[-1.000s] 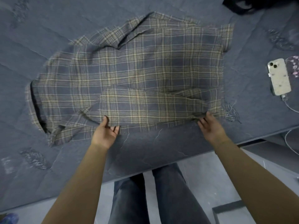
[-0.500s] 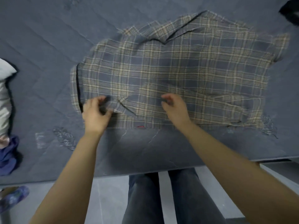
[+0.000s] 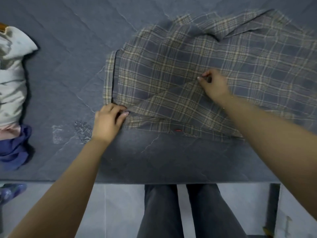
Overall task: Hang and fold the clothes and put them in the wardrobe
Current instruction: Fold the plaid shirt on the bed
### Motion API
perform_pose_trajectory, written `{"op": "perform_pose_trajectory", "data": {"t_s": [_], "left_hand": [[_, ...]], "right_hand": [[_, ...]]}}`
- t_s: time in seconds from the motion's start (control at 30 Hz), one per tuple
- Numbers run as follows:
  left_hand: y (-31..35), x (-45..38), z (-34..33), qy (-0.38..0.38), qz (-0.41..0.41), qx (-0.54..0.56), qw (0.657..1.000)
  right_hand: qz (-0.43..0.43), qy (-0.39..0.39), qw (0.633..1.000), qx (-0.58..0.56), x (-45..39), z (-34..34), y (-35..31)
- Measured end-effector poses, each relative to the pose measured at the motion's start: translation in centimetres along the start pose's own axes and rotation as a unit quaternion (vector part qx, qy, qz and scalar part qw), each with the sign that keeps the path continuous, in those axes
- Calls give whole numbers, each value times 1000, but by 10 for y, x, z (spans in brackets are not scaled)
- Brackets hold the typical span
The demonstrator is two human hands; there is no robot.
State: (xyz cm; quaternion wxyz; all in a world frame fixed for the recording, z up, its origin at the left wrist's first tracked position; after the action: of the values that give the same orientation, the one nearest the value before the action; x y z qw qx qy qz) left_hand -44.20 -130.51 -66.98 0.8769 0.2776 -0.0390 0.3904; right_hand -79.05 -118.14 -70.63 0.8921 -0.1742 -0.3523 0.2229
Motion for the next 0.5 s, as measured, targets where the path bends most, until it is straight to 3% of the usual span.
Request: {"op": "perform_pose_trajectory", "data": {"t_s": [0.1,0.17,0.27,0.33,0.43,0.5], "left_hand": [[-12,18,6,17,16,-51,998],[-21,30,3,24,51,-28,998],[-24,39,-10,21,84,56,995],[-15,40,-9,67,60,97,991],[2,38,11,160,-19,89,983],[4,31,19,166,-47,59,983]], "right_hand": [[103,66,988,98,31,9,-8],[197,104,965,141,62,12,-13],[305,23,928,214,108,-26,-12],[314,-35,909,271,127,-58,0],[237,-60,922,300,129,-83,26],[209,-54,929,301,126,-89,35]]}}
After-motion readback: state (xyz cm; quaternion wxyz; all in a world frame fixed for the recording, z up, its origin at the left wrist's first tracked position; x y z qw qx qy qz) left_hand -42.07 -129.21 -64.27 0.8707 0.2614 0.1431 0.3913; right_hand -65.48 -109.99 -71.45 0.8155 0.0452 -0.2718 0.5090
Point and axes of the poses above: each hand's wrist, its own x-axis away from the middle knuckle, its own z-axis out of the back of the hand, y = z × x, the point moved 7 cm from there along -x, towards the middle knuckle, and after that the axes turned 7 degrees about -z, right-handed, at the moved point
